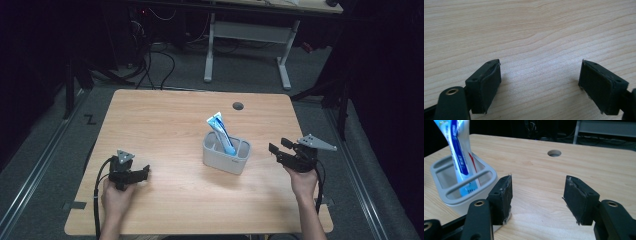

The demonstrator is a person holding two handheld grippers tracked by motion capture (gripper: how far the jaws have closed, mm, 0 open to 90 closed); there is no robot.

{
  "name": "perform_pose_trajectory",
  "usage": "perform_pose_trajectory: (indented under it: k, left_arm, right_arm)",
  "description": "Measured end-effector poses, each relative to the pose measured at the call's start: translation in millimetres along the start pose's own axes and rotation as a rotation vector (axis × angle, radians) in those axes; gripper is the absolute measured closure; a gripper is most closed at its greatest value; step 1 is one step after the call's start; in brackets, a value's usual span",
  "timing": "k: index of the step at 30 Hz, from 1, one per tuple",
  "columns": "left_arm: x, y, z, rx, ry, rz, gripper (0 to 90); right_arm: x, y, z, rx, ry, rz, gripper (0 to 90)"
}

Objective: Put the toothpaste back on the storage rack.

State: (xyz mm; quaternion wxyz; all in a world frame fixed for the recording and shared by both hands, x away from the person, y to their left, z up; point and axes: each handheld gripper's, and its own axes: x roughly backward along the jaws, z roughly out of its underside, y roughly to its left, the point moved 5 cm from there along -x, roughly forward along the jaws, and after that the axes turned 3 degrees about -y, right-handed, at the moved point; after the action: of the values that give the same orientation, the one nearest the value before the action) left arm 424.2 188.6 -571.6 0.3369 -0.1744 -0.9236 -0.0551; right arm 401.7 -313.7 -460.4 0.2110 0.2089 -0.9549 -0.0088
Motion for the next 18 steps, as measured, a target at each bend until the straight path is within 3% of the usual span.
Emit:
perform_pose_trajectory:
  k: [7,18]
  left_arm:
    - [0.0,0.0,0.0,0.000,0.000,0.000,18.3]
    - [0.0,0.0,0.0,0.000,0.000,0.000,18.3]
  right_arm:
    - [-1.2,-8.9,13.1,-0.014,0.026,0.035,39.9]
    - [-5.4,-21.3,35.0,0.000,0.125,0.096,37.9]
